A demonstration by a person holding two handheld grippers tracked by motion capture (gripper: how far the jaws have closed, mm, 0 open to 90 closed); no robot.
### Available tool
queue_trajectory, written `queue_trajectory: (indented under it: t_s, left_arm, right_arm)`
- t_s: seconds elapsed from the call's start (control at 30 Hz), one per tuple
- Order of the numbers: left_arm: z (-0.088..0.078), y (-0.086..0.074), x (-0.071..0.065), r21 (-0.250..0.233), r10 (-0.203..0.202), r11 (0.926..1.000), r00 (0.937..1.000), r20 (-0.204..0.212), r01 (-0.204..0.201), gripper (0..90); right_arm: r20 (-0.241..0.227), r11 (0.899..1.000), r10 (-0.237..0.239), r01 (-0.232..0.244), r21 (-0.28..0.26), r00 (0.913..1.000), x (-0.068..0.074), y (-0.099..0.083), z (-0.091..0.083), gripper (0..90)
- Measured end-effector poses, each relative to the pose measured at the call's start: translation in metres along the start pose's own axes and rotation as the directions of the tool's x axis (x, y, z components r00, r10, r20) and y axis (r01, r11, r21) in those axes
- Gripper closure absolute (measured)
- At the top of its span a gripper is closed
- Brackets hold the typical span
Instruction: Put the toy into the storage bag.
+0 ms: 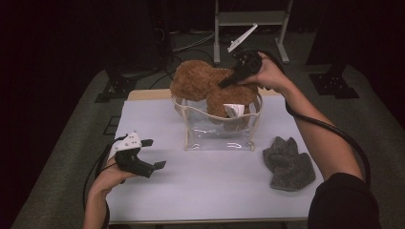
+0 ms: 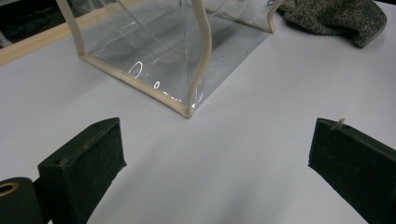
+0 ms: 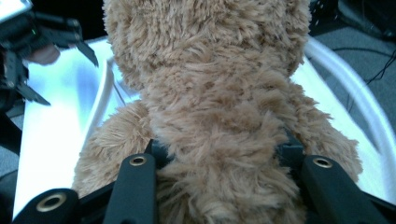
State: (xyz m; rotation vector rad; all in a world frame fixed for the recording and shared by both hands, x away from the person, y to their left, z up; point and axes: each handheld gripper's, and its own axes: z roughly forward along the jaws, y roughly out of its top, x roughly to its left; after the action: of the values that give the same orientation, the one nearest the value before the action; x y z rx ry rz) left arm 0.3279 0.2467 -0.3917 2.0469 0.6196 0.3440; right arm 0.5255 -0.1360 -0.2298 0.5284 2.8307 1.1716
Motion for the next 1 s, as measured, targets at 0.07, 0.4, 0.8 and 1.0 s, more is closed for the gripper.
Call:
queue_trajectory:
  t_s: [0.07, 0.4, 0.8, 1.0]
  left_arm:
    - [0.000, 0.000, 0.000, 0.001, 0.001, 1.0000, 1.0000, 0.000, -0.001, 2.7]
    - [0.000, -0.001, 0.000, 0.006, -0.001, 1.0000, 1.0000, 0.004, 0.001, 2.7]
    - [0.002, -0.001, -0.001, 0.012, -0.001, 0.9999, 1.0000, 0.007, 0.001, 2.7]
    - [0.001, -0.002, -0.001, 0.008, -0.003, 1.0000, 1.0000, 0.007, 0.003, 2.7]
  right_arm:
    - [-0.002, 1.000, 0.003, -0.003, 0.010, 1.0000, -0.001, -0.006, 0.005, 55.2]
    - [-0.013, 0.997, 0.032, -0.031, 0.075, 0.9994, -0.004, -0.027, 0.022, 55.2]
    - [-0.005, 0.990, 0.048, -0.047, 0.131, 0.9989, -0.003, -0.037, 0.037, 48.0]
    - [0.003, 0.991, 0.049, -0.049, 0.121, 0.9988, -0.003, -0.035, 0.037, 37.2]
